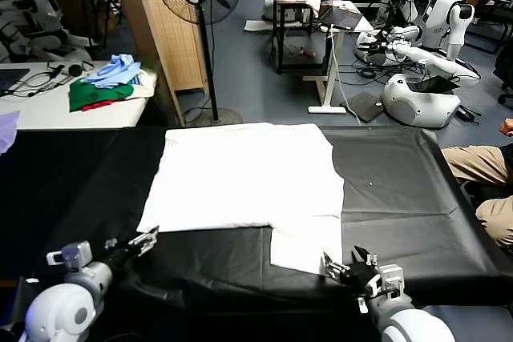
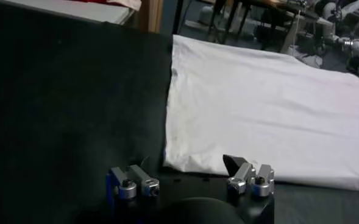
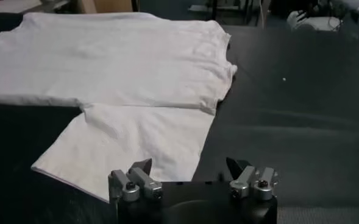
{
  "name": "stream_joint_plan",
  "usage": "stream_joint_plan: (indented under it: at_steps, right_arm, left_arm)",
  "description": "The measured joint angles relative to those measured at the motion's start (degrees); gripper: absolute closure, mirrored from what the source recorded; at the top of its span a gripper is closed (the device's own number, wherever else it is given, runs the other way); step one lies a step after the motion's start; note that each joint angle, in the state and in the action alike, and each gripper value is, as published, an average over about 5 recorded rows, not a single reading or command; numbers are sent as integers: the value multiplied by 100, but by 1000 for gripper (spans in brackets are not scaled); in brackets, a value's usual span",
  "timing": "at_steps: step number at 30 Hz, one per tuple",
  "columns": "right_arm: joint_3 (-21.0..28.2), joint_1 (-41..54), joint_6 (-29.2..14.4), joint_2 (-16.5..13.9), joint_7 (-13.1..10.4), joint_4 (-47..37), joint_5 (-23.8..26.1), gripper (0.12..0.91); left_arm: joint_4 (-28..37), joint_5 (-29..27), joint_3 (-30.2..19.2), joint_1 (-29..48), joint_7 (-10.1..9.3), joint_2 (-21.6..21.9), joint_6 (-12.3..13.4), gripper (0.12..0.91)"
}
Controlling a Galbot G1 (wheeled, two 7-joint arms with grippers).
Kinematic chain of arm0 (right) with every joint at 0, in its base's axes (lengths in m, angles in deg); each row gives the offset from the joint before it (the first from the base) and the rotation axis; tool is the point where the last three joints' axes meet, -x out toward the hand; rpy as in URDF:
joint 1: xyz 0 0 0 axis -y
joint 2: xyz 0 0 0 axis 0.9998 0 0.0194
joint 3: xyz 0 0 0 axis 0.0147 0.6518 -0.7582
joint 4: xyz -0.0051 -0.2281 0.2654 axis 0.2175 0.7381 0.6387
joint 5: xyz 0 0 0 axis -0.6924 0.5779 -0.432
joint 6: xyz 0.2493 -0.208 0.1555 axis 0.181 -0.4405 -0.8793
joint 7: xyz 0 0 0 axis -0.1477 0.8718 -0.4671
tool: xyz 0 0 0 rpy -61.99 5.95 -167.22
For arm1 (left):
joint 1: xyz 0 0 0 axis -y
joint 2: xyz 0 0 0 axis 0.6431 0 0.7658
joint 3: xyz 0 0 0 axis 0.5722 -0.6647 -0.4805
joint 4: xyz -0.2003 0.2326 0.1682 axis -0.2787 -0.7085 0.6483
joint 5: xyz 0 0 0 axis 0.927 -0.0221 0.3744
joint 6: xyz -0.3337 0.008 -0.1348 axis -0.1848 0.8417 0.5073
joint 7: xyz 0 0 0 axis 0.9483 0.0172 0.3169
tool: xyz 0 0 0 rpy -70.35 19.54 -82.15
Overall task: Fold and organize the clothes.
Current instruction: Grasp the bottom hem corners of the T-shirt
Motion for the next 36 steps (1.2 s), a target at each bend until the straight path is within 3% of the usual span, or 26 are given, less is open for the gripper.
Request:
stream_joint_plan:
  at_steps: [6, 11, 14, 19, 22, 25, 32, 36]
  right_arm:
    - [7, -20, 11, 28, -30, -27, 25, 231]
    - [35, -31, 103, 75, -126, -78, 22, 366]
    - [78, -45, 111, 100, -140, -107, 27, 499]
    - [158, -76, 109, 144, -159, -123, 61, 773]
    - [172, -114, 112, 168, -238, -80, 64, 885]
    - [130, -199, 124, 191, -371, 47, 56, 903]
    - [-17, -618, 135, 258, -702, 749, 43, 903]
    - [-102, -946, 135, 275, -758, 1151, 34, 903]
  left_arm:
    - [78, -22, -3, 49, 68, -25, -30, 232]
    - [134, 6, -13, 84, 21, -56, -1, 250]
    - [157, -6, -36, 95, 28, -72, 6, 353]
    - [172, -38, -79, 92, 46, -86, 7, 632]
    - [198, -92, -92, 91, 43, -103, 17, 800]
    - [226, -124, -95, 71, 42, -120, 46, 894]
    - [31, -126, -17, -112, 25, -196, 113, 903]
    - [-286, -79, 85, -344, -75, -222, 124, 903]
